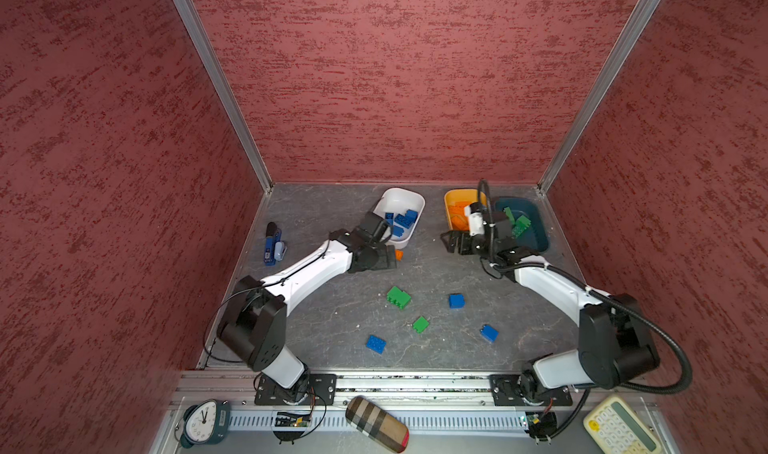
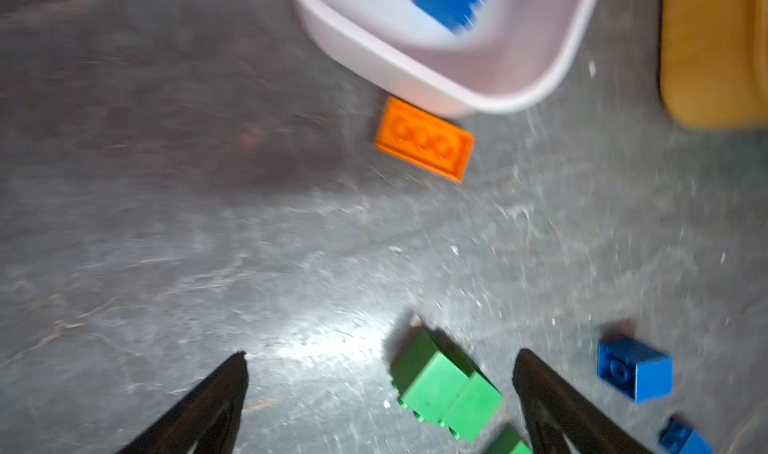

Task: Sort the legos into containers by color
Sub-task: 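Reach the right gripper to the green bricks nearer the robot and grasp one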

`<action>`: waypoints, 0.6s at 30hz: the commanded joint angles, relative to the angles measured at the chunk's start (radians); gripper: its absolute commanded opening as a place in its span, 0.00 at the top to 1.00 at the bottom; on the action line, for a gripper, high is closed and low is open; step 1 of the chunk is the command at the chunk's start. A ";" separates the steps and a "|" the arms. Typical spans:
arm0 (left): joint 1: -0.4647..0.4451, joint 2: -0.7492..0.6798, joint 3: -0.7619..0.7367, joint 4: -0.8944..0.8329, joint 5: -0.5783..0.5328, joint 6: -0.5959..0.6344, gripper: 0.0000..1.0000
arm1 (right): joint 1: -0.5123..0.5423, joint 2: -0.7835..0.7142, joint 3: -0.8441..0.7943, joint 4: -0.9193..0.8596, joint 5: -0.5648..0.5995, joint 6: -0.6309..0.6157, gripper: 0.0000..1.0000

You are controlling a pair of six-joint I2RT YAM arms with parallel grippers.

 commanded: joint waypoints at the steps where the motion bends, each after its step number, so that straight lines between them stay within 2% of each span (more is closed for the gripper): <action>1: 0.072 -0.064 -0.062 0.092 -0.029 -0.130 0.00 | 0.137 0.036 0.020 -0.147 -0.031 -0.142 0.01; 5: 0.145 -0.108 -0.100 0.086 -0.050 -0.142 0.00 | 0.316 0.077 -0.009 -0.161 -0.029 -0.146 0.04; 9: 0.188 -0.133 -0.129 0.098 -0.061 -0.151 0.01 | 0.447 0.109 -0.015 -0.123 0.098 -0.163 0.06; 12: 0.215 -0.131 -0.118 0.079 -0.065 -0.140 0.00 | 0.488 0.145 0.007 -0.108 0.222 -0.165 0.11; 18: 0.223 -0.134 -0.124 0.086 -0.065 -0.140 0.00 | 0.521 0.221 0.037 -0.095 0.339 -0.188 0.27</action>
